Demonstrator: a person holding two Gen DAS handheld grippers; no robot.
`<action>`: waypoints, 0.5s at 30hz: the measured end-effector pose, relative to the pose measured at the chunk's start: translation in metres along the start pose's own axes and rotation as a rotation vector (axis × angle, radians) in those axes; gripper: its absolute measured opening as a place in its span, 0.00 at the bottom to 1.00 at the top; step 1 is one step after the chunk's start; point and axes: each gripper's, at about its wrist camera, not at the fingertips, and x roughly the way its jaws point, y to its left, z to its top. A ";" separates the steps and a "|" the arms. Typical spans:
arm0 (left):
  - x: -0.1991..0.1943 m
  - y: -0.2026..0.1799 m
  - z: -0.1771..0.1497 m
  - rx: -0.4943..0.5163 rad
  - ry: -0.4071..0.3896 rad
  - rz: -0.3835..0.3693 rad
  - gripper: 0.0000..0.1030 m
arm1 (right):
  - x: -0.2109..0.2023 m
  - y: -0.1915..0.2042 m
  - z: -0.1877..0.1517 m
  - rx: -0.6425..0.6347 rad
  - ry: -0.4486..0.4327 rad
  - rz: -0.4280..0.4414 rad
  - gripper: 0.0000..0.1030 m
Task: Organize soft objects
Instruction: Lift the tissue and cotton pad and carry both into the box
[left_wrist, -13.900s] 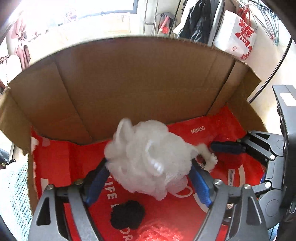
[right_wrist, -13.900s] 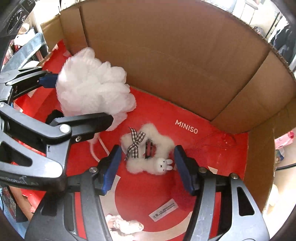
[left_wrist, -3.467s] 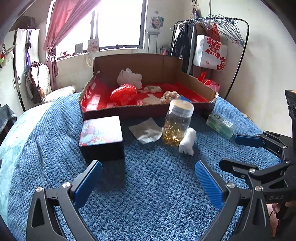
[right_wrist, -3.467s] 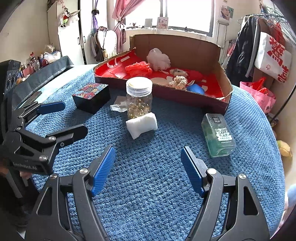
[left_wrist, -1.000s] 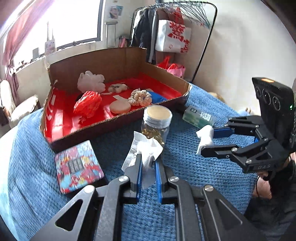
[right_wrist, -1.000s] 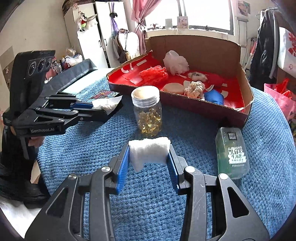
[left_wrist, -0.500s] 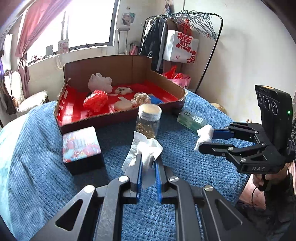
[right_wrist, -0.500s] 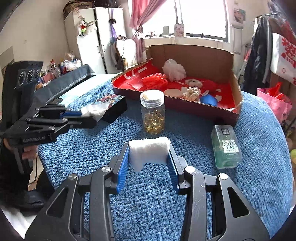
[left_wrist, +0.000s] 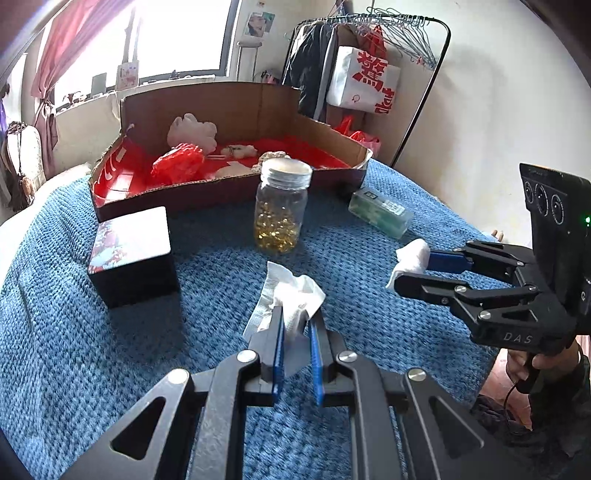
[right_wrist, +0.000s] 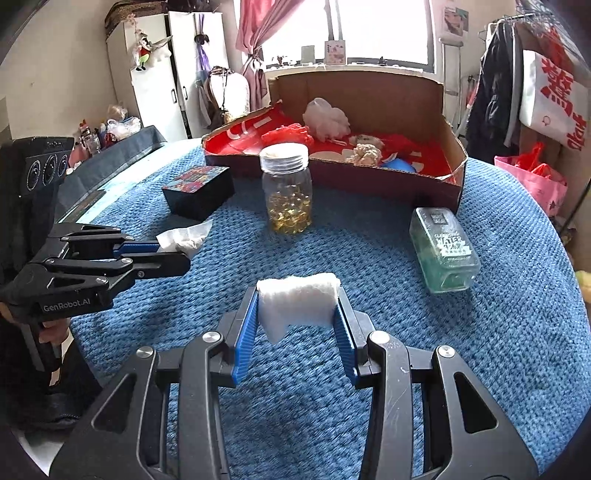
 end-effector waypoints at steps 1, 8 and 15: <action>0.002 0.001 0.001 0.000 0.003 0.001 0.13 | 0.002 -0.002 0.003 0.000 0.002 -0.003 0.36; 0.013 0.014 0.024 0.016 0.019 0.027 0.13 | 0.024 -0.021 0.033 -0.030 0.028 -0.058 0.36; 0.033 0.030 0.059 0.071 0.065 0.073 0.13 | 0.051 -0.038 0.064 -0.074 0.079 -0.105 0.36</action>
